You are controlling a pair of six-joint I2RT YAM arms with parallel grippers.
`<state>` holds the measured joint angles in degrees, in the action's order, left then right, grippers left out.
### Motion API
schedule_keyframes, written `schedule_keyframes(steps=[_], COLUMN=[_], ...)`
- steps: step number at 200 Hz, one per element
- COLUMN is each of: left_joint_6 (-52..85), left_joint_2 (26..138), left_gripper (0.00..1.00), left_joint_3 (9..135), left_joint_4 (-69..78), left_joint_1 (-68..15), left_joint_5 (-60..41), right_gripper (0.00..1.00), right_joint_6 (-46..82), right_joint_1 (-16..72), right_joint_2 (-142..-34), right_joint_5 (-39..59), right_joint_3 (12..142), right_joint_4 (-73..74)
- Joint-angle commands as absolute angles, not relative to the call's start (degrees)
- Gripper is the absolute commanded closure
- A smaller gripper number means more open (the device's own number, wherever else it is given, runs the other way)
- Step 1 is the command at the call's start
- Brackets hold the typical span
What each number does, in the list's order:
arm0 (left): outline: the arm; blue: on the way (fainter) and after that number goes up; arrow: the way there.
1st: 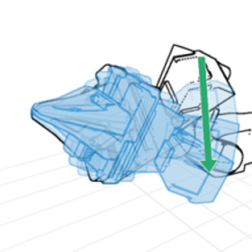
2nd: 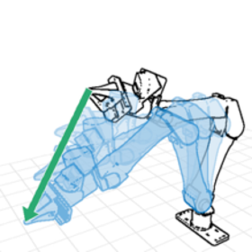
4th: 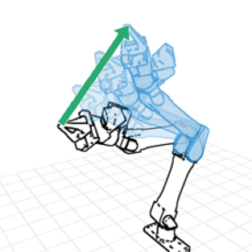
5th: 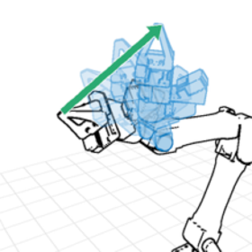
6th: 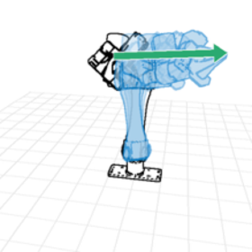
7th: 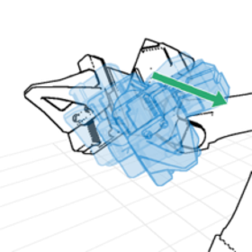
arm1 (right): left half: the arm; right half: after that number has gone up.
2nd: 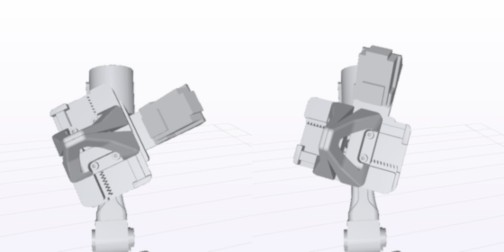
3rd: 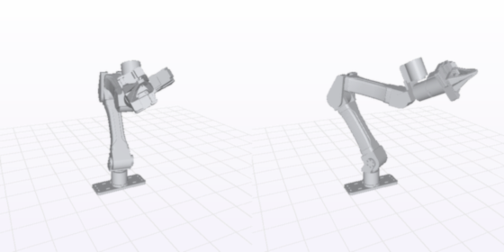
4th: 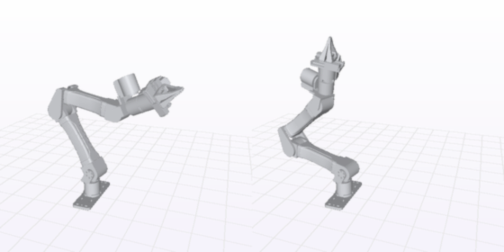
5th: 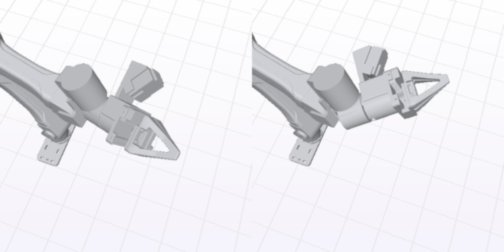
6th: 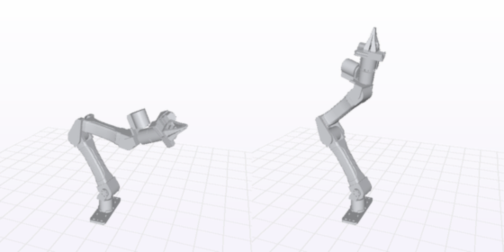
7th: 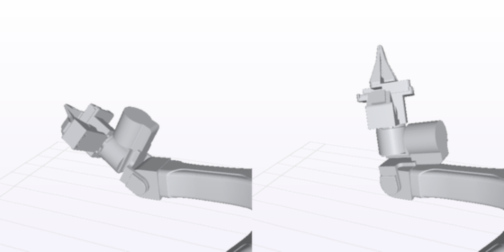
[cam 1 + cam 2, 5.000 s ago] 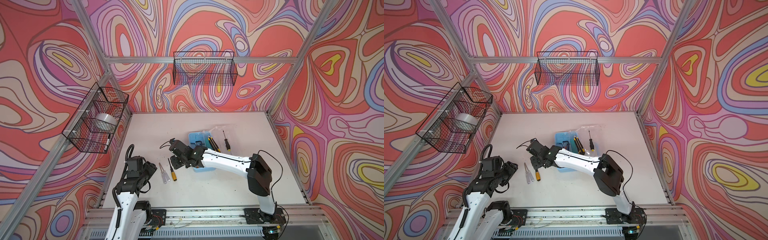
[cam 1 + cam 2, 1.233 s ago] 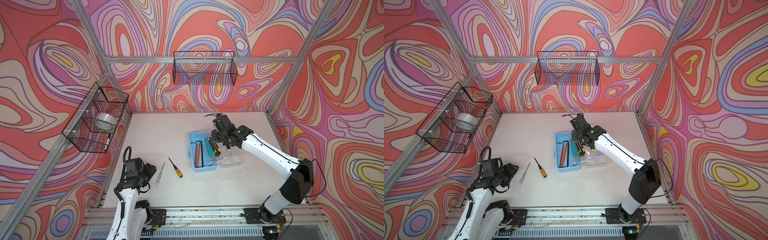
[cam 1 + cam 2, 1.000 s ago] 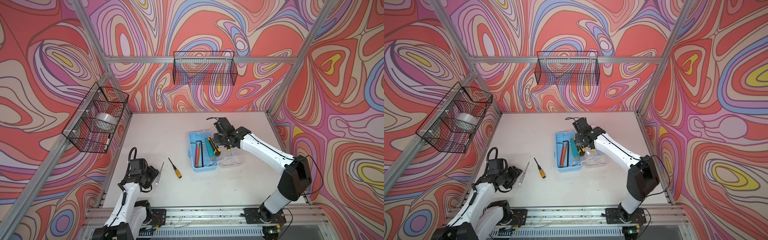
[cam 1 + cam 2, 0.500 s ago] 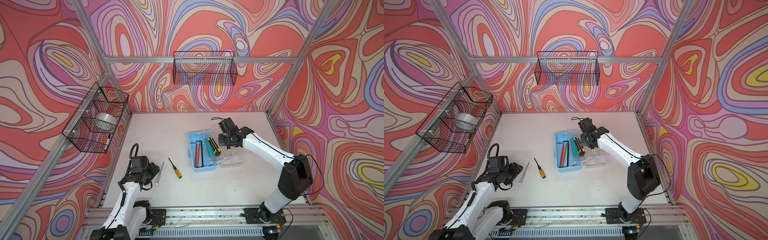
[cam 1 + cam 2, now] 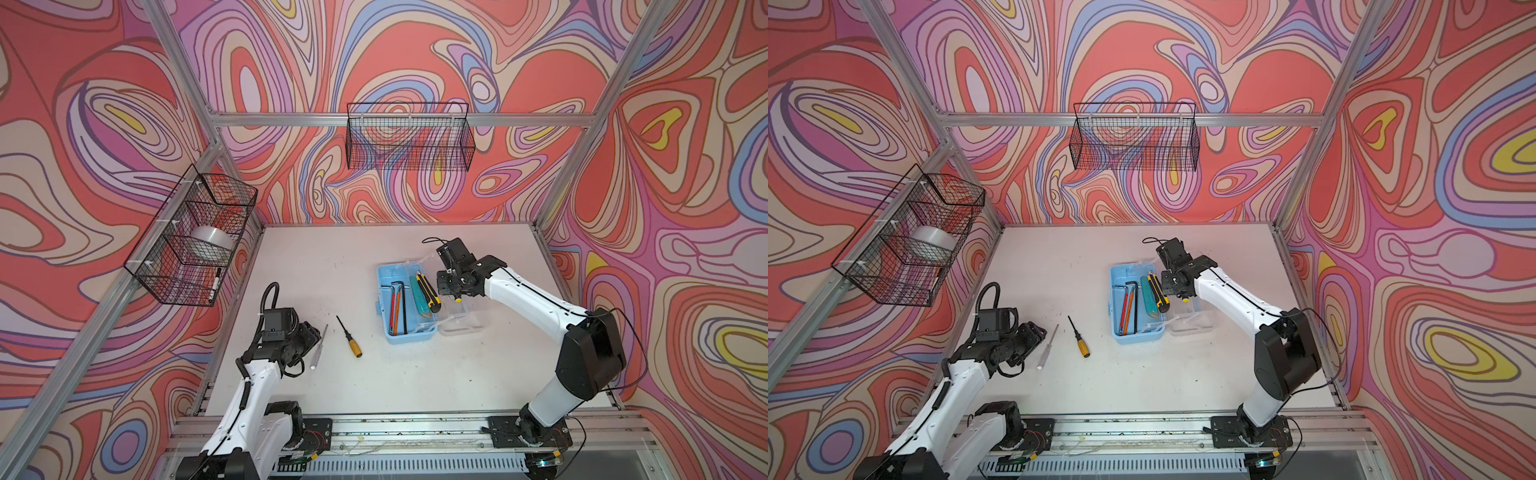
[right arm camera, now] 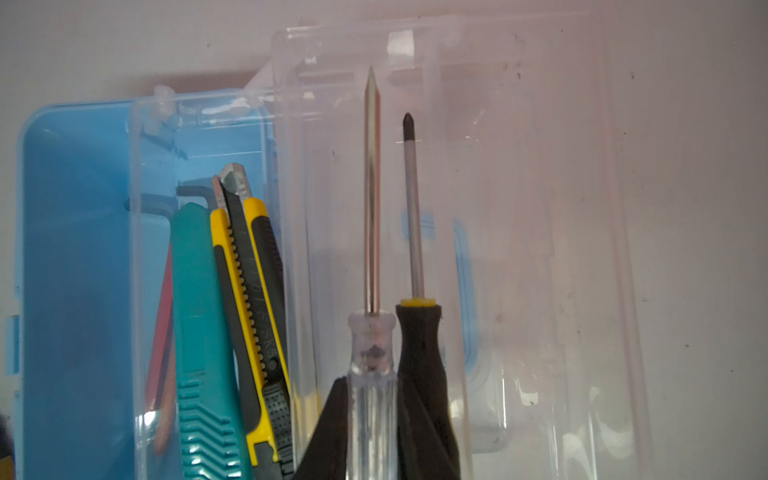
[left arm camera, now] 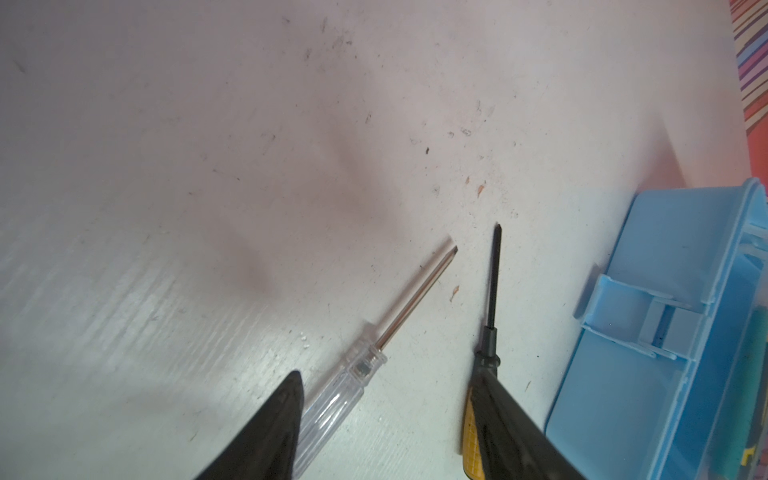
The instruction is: Pack the tool kit
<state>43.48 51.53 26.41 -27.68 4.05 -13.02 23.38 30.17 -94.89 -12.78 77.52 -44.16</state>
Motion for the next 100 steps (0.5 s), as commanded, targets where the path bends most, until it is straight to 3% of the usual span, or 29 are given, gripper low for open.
schedule_keyframes(steps=[1,32,71,100], left_joint_6=[42.94,42.73,40.96,38.7], left_joint_2=[51.94,51.94,52.29,53.48], left_gripper=[0.35,0.34,0.34,0.34], left_joint_3=[27.95,28.29,31.12,34.79], left_joint_4=[-29.2,-29.33,-31.41,-36.68], left_joint_1=[3.54,3.22,1.62,-3.53], left_joint_5=[-12.14,-12.24,-10.66,-3.63], right_gripper=[0.77,0.67,0.68,0.66], right_joint_6=[23.31,22.79,22.68,23.01], right_joint_1=[30.06,30.06,31.38,37.12], right_joint_2=[-93.23,-92.51,-90.36,-89.8], right_joint_5=[-12.57,-13.28,-13.1,-14.67], right_joint_3=[77.6,79.5,81.38,84.39], right_joint_4=[-44.81,-46.64,-46.95,-46.98])
